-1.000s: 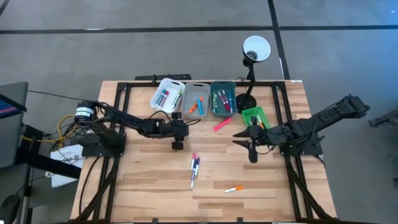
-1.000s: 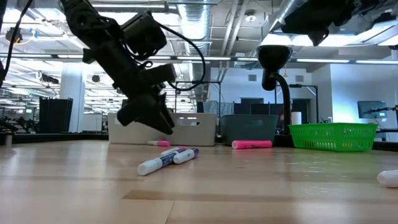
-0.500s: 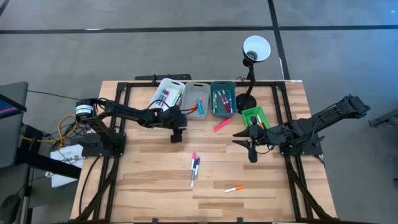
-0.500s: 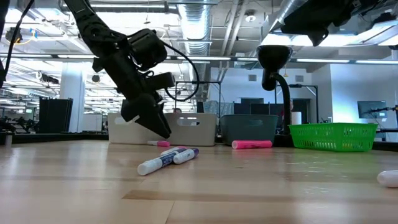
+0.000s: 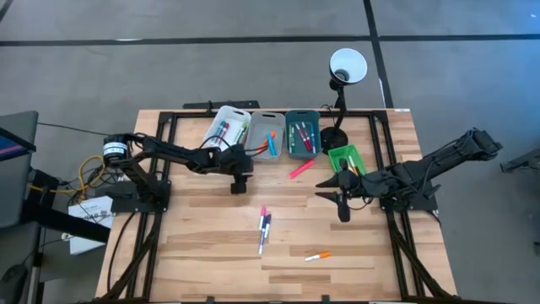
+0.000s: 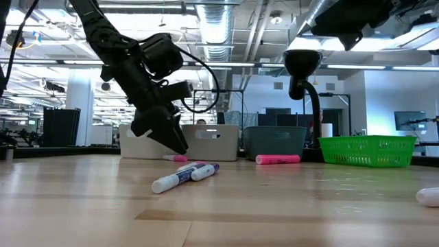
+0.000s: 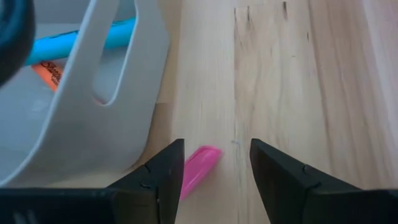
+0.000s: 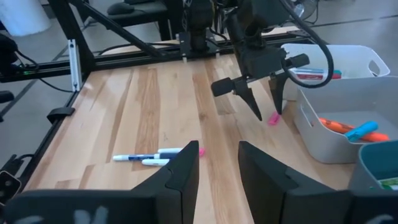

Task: Pick & Place Markers
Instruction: Put the pink highlighter pen into the green bin

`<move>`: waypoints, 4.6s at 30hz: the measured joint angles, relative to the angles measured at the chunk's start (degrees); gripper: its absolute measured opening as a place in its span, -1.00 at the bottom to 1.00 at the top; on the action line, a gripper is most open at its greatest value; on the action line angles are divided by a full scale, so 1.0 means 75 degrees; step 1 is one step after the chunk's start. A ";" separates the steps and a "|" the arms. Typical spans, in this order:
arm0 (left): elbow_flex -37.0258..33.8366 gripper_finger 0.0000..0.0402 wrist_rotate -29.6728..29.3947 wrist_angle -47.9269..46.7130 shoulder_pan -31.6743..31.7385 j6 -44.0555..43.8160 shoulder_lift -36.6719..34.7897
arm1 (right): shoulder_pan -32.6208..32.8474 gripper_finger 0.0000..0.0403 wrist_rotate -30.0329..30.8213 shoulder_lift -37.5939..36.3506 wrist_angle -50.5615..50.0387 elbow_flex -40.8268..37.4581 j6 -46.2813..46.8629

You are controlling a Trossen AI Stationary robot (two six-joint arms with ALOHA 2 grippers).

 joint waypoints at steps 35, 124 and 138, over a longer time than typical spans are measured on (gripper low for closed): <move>0.1297 -0.42 -0.0997 -0.2153 0.0079 0.0868 0.0044 | -0.0015 -0.49 -0.0006 -0.0003 0.0035 0.0000 -0.0469; 0.1201 0.14 -0.0328 -0.1500 -0.1258 0.0786 0.0695 | -0.0402 -0.13 -0.0167 0.2343 0.1884 0.0402 -0.0848; 0.1183 -0.58 0.0998 -0.1568 -0.0456 0.0181 0.0728 | -0.0402 -0.18 -0.0172 0.2389 0.1738 0.0402 -0.0860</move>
